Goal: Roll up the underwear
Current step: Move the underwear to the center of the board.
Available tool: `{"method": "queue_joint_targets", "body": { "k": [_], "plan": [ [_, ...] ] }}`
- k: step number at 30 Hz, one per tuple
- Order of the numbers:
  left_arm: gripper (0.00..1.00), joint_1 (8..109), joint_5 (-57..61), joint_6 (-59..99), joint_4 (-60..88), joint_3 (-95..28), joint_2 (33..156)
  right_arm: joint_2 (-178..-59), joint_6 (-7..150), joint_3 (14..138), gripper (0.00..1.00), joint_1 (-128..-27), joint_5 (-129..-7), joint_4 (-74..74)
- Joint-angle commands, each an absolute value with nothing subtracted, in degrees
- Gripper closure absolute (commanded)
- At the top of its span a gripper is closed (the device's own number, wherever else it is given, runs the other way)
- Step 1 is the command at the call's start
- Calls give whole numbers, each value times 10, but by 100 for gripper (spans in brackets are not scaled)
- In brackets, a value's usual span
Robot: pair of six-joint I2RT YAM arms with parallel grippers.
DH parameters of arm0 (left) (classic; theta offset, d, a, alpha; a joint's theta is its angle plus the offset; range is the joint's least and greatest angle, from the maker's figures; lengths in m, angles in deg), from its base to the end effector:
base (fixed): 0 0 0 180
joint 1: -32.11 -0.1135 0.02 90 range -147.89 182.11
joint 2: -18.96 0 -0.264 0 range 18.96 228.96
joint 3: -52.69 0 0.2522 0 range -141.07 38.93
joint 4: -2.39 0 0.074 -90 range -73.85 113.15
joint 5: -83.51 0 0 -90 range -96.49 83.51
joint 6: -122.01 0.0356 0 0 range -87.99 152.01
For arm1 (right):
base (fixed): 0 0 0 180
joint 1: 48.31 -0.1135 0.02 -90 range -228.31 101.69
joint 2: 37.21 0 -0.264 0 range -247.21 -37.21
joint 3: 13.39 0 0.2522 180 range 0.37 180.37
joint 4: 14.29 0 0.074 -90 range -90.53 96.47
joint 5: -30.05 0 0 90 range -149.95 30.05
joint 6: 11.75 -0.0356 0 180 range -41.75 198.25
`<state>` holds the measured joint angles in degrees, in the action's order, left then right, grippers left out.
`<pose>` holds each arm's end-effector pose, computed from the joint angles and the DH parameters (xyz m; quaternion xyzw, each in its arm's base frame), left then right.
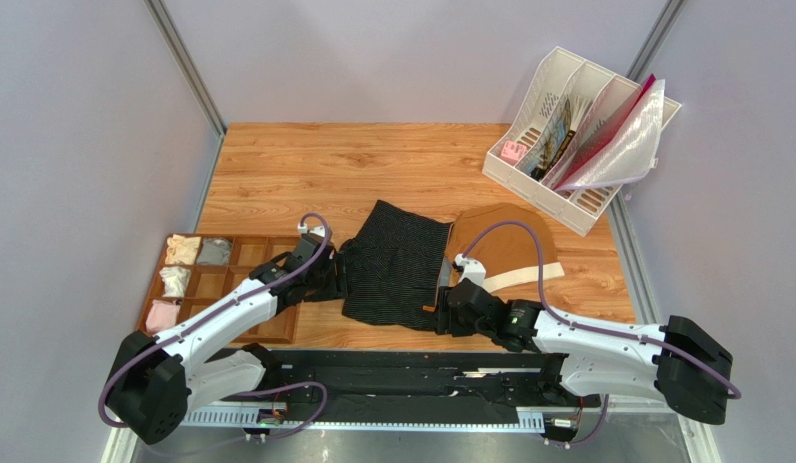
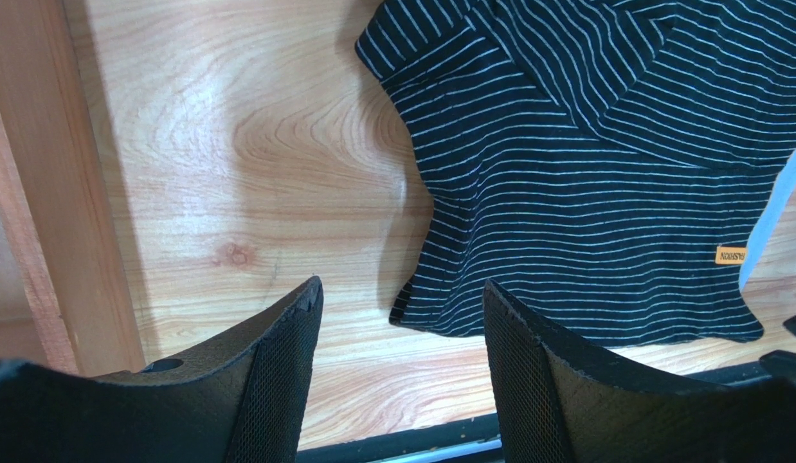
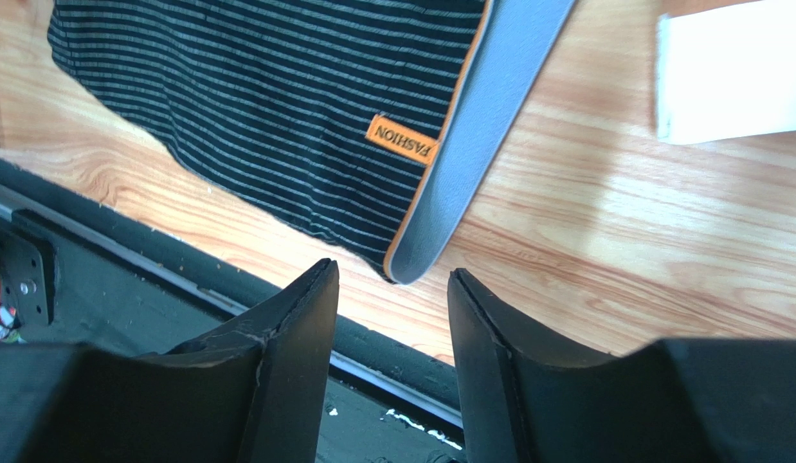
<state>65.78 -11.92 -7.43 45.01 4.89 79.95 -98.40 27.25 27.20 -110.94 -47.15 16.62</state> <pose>0.1675 -0.1075 0.1963 -0.0620 0.9528 -0.1385 0.2628 0.0973 0.1709 0.1710 -0.0585 0.9371 0.2165 0.2674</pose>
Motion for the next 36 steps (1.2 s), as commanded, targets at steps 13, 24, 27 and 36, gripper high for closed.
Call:
{"method": "queue_joint_targets", "body": {
  "k": [13,24,27,36],
  "plan": [
    [33,665,-105,-91,402,74,806,-1072,261,318,58,-1112,-418,105],
    [39,672,-103,-85,368,83,859,-1113,254,326,63,-1112,-445,99],
    [39,676,-102,-86,359,86,872,-1120,254,332,70,-1112,-452,103],
    [39,684,-102,-92,348,93,869,-1053,244,322,100,-1117,-423,133]
  ]
}}
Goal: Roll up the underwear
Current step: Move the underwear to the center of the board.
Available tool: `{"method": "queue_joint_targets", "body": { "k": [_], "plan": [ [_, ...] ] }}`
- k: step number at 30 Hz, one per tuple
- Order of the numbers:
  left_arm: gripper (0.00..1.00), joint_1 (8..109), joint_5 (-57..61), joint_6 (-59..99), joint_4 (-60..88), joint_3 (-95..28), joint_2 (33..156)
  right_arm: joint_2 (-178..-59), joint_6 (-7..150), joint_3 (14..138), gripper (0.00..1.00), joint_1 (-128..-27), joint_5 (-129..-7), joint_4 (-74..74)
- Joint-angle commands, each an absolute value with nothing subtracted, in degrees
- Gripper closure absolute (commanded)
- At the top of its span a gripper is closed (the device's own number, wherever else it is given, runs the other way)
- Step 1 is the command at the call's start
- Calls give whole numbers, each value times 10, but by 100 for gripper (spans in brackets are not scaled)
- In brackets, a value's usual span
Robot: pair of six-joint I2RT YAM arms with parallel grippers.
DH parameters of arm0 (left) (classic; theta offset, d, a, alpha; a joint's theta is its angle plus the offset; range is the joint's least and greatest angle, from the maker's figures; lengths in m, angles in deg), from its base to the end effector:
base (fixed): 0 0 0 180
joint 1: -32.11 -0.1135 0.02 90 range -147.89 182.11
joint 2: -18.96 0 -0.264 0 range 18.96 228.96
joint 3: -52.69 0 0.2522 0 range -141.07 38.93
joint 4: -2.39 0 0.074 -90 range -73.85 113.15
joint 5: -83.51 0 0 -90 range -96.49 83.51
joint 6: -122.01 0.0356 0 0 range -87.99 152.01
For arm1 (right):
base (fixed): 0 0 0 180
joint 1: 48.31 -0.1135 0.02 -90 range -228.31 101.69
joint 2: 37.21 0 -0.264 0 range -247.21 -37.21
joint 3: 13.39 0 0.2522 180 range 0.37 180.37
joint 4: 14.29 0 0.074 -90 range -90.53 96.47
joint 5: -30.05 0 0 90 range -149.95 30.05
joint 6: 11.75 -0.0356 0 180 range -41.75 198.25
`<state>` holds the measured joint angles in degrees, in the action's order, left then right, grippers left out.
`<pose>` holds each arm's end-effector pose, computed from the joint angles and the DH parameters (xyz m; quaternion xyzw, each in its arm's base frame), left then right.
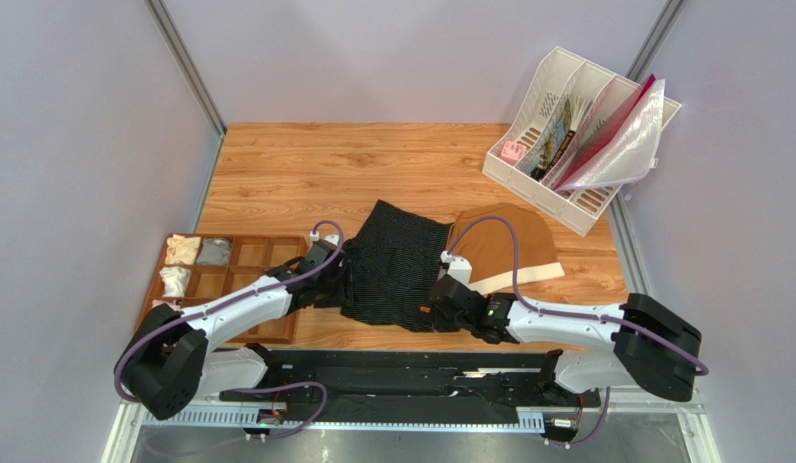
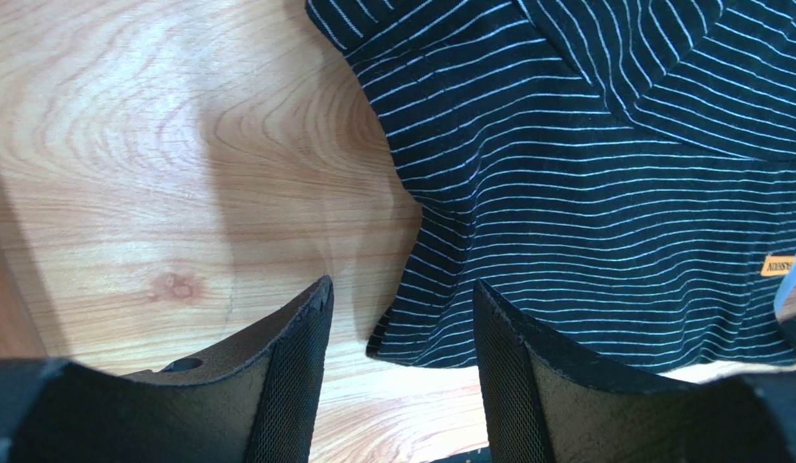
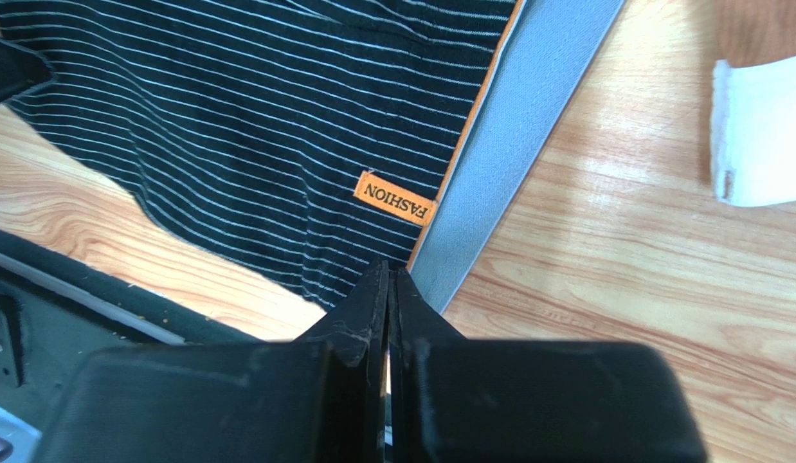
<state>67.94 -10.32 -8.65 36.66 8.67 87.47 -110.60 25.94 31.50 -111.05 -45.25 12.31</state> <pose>0.1713 -0.1208 0.1610 -0.0495 0.9613 -0.1413 0.2313 0.1126 0.1987 0.1572 -0.0478 0.9457 0.1854 0.2626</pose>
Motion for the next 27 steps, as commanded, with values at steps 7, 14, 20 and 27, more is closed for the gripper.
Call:
{"method": "queue_joint_targets", "body": {
  "k": [7,14,20,27],
  "plan": [
    [39,695,-97,-100,335,96,883,-976,209,275,100,-1120,-386,157],
    [39,701,-122,-105,347,101,888,-987,198,258,87,-1121,-437,93],
    [39,703,-119,-124,346,119,879,-999,196,263,75,-1122,-452,78],
    [39,703,-112,-132,354,127,864,-1032,195,273,67,-1122,-457,76]
  ]
}}
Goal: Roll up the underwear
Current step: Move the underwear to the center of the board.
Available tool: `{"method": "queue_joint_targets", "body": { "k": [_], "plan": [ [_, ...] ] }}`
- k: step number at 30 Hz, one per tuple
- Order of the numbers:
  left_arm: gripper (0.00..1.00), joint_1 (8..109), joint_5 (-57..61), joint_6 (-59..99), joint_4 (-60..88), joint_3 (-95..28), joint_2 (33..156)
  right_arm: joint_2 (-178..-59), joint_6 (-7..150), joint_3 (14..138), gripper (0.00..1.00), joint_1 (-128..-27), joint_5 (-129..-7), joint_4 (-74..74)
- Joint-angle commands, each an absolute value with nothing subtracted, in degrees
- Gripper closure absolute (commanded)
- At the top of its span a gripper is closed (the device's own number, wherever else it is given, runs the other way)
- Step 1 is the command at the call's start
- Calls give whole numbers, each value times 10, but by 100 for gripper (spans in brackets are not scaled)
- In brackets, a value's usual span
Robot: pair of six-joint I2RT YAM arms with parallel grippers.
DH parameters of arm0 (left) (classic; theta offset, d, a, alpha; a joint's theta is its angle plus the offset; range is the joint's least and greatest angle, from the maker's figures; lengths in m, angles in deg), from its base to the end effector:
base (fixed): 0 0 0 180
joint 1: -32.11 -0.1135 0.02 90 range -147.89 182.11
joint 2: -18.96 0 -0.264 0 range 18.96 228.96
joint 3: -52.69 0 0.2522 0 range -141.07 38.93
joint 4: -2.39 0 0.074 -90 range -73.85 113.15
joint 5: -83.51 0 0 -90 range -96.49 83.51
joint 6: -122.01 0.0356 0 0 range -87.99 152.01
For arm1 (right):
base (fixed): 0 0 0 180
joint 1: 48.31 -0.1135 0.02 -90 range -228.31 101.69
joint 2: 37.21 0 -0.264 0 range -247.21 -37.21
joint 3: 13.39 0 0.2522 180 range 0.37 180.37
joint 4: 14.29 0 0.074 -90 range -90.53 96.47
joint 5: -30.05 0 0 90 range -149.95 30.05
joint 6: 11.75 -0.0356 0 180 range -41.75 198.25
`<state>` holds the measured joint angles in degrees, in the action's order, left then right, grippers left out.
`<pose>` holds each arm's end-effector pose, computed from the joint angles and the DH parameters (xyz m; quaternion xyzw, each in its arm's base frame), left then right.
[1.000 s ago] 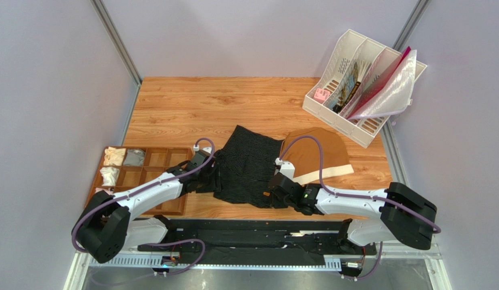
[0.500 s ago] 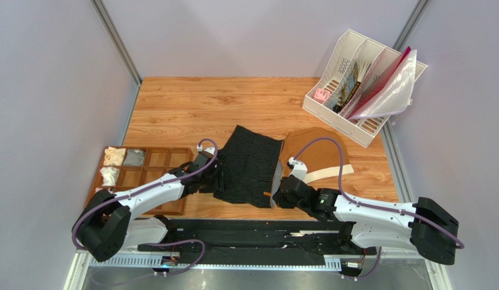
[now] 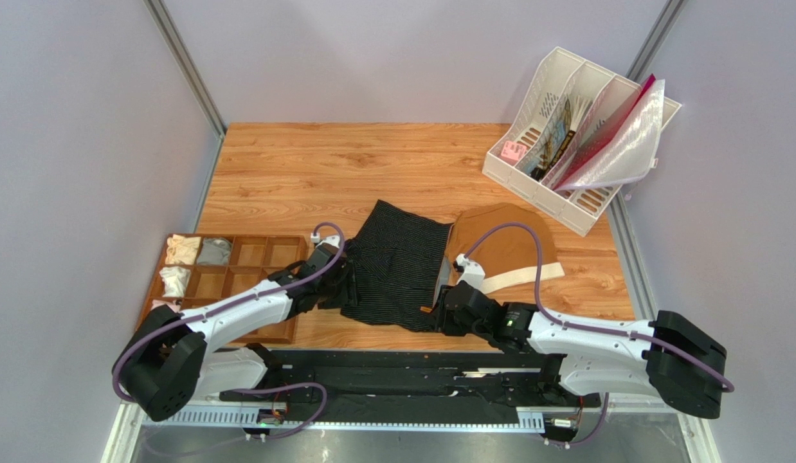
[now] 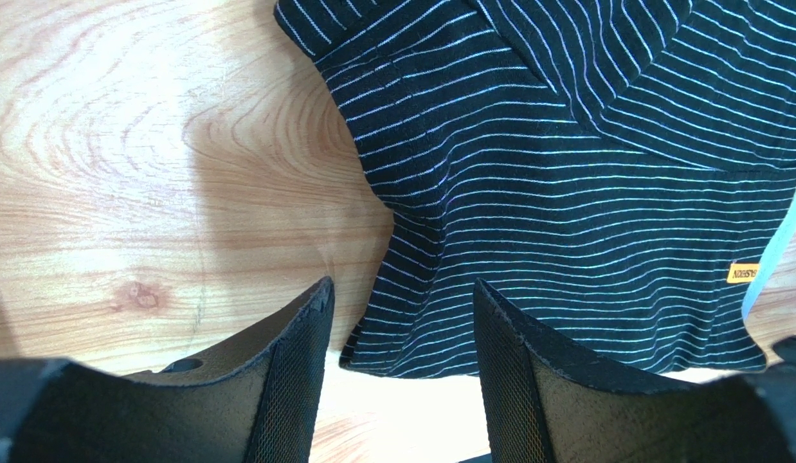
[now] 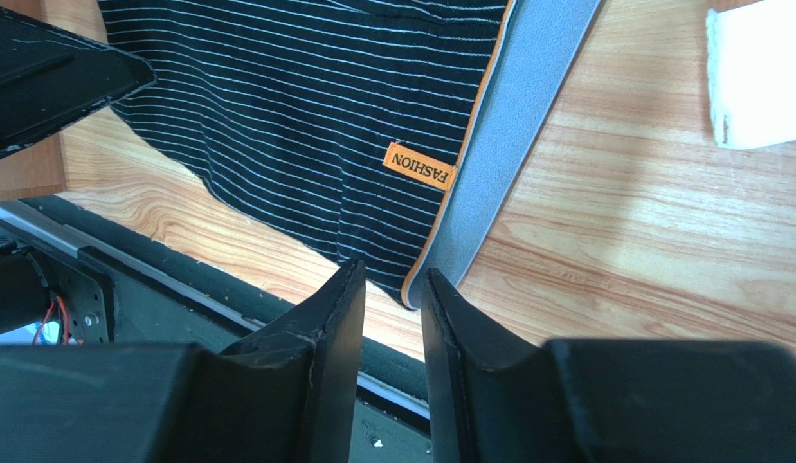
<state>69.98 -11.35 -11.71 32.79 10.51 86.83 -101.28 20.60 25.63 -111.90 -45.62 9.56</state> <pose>0.1668 -0.1259 0.1579 -0.0611 0.9538 -0.1597 0.2471 0.0988 0.1791 0.1624 -0.0044 0.9301 0.2462 0.2726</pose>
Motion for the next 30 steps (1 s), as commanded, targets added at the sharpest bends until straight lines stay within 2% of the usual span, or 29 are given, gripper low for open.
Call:
{"method": "queue_joint_targets", "body": {
  "k": [1,22,23,24,26,30],
  "plan": [
    [39,703,-112,-133,354,127,861,-1037,194,272,67,-1122,-459,70],
    [42,717,-114,-140,348,134,872,-1102,190,278,68,-1122,-507,22],
    [42,716,-115,-140,348,134,872,-1103,191,279,70,-1122,-507,22],
    [42,717,-115,-140,348,135,870,-1104,189,279,86,-1122,-505,22],
    [42,717,-115,-142,346,137,868,-1097,188,278,100,-1123,-499,30],
    [42,719,-114,-145,344,141,869,-1042,188,267,100,-1136,-449,54]
  ]
}}
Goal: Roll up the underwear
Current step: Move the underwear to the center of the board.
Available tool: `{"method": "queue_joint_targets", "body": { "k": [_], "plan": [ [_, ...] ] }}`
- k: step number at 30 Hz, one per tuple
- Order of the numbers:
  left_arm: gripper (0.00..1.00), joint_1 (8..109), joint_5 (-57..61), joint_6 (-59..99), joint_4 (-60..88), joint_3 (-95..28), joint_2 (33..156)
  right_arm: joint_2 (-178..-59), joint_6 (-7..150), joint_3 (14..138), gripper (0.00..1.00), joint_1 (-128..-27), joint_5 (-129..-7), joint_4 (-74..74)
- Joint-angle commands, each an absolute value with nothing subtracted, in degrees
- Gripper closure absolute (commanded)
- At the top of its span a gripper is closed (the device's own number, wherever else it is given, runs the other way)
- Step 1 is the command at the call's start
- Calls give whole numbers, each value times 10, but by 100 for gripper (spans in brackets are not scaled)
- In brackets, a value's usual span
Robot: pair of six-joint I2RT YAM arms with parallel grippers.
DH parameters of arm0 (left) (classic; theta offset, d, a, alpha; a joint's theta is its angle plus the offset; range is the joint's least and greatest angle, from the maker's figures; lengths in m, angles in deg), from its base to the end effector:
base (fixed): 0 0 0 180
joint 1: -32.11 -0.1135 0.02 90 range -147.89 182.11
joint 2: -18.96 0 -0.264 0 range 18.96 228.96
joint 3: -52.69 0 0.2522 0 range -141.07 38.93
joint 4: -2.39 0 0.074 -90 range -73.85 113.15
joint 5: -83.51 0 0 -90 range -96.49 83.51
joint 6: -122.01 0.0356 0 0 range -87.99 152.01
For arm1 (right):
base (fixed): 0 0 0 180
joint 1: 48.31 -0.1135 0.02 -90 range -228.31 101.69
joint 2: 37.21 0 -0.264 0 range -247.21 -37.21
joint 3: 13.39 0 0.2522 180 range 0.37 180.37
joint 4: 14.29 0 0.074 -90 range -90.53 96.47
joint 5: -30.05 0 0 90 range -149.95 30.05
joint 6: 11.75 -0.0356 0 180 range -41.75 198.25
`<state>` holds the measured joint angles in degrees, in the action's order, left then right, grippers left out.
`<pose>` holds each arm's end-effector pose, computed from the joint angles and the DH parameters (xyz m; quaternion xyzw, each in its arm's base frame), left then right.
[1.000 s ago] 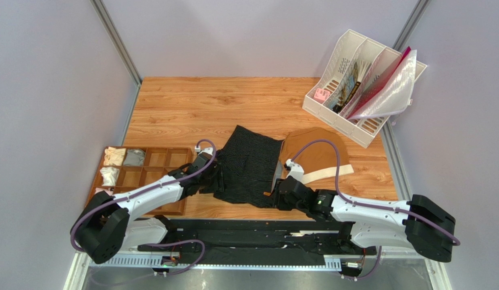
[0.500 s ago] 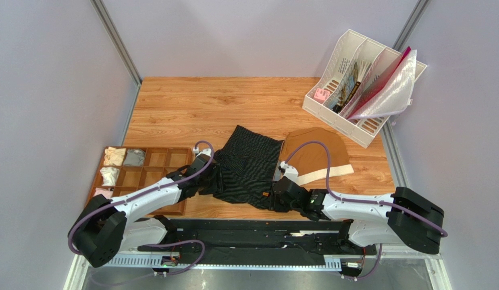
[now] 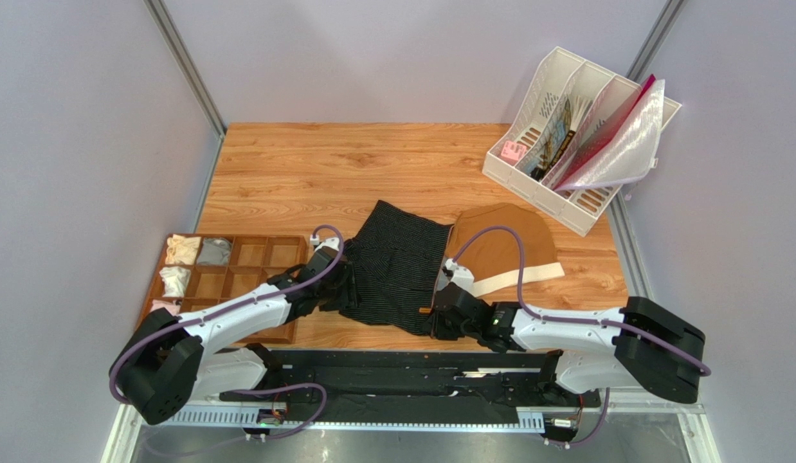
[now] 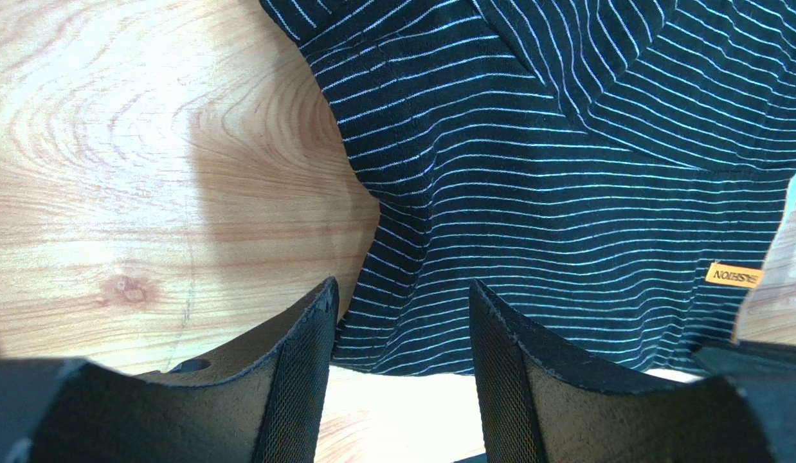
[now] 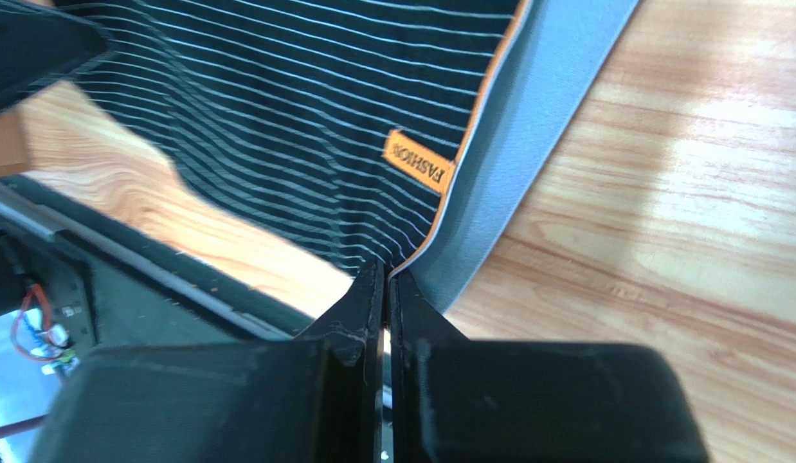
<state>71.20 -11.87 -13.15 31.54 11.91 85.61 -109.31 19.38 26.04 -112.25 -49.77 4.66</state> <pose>0.1612 -0.1267 0.1562 -0.0645 0.9506 -0.1682 0.2527 0.1018 0.1938 0.1431 -0.0125 0.9411 0.2474 0.2303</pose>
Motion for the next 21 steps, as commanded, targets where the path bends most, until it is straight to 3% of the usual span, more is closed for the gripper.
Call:
{"method": "queue_joint_targets", "body": {
  "k": [1,6,21],
  "plan": [
    [42,719,-114,-145,344,141,868,-1031,186,264,100,-1140,-439,61],
    [42,723,-116,-147,345,141,865,-964,171,242,100,-1144,-399,104],
    [40,768,-131,-198,379,144,849,-934,108,208,100,-1148,-354,184]
  ]
}}
